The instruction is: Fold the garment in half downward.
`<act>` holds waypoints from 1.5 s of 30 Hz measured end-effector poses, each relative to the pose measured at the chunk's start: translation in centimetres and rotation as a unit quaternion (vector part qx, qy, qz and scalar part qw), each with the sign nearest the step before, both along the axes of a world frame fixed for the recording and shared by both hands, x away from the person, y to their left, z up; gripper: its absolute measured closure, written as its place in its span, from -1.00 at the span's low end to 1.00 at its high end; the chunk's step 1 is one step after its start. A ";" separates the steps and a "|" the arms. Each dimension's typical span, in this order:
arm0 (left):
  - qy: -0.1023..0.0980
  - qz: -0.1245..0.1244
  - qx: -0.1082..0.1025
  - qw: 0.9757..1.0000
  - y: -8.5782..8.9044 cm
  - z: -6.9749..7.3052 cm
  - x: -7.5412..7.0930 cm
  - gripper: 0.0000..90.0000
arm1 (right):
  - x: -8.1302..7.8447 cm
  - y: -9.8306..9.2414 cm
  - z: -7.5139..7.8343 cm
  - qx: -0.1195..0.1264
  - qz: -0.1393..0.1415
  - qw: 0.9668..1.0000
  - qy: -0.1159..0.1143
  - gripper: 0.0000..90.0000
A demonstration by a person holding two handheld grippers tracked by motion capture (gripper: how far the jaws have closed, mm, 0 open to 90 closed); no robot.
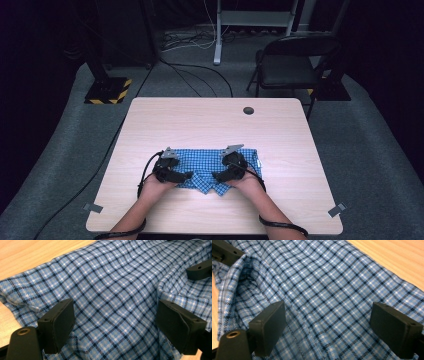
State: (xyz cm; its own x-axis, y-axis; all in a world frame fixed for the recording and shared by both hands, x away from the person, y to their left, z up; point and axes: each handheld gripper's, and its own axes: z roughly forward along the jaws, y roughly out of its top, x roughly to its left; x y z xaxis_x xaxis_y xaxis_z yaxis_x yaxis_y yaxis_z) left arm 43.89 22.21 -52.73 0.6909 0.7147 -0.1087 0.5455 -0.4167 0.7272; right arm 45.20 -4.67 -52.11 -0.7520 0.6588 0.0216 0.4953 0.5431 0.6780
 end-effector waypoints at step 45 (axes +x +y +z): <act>0.015 -0.009 0.000 1.000 0.0 0.3 0.4 -0.67 | 0.0 -2.8 0.5 0.046 -0.045 0.998 -0.024 -0.70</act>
